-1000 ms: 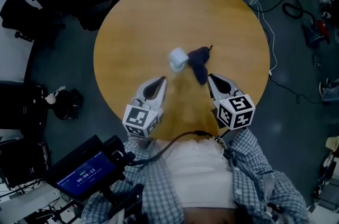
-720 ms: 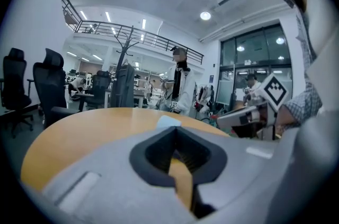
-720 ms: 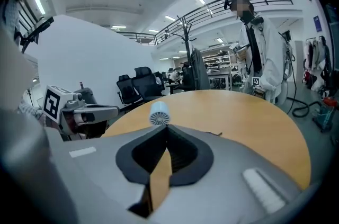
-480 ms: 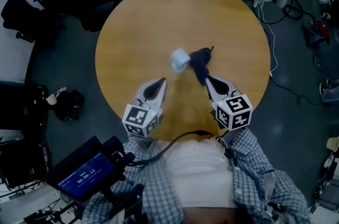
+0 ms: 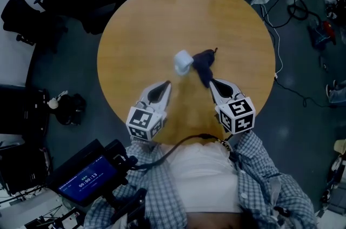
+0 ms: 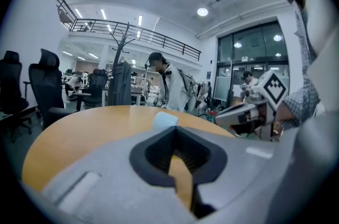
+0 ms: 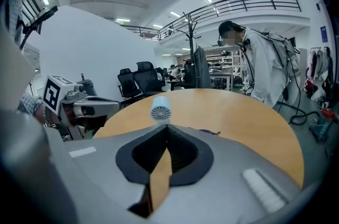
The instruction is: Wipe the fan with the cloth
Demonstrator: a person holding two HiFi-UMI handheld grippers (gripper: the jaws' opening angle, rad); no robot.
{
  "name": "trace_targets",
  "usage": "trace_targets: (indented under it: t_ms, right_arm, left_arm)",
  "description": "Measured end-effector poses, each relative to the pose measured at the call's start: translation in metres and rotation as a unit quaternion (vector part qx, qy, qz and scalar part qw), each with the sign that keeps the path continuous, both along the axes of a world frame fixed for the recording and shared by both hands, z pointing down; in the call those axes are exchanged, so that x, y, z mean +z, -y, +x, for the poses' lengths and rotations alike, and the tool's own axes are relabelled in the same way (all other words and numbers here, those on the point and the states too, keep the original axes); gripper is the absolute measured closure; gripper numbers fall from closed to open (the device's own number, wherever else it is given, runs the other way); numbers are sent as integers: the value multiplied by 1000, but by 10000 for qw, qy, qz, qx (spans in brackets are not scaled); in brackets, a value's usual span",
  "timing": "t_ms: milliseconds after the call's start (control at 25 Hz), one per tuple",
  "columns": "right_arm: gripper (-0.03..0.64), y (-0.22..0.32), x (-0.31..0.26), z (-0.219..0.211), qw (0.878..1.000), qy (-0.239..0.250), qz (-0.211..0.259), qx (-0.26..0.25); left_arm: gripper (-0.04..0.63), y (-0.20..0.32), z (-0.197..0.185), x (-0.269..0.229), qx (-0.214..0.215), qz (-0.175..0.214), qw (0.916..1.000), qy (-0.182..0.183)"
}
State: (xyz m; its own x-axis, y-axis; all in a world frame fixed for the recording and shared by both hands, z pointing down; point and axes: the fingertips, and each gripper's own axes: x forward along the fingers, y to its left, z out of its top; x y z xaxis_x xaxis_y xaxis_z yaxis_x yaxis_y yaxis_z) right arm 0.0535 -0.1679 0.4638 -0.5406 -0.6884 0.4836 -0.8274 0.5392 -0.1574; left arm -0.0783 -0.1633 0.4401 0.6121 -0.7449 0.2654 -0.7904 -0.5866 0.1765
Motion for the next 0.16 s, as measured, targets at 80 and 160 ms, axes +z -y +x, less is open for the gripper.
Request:
trace_targets:
  t_ms: [80, 160]
  right_arm:
    - [614, -1, 1, 0, 10000, -17, -20, -11]
    - [614, -2, 2, 0, 10000, -33, -36, -26]
  left_arm:
    - [597, -1, 1, 3, 34, -7, 10000, 13]
    - [597, -2, 1, 5, 52, -8, 10000, 22]
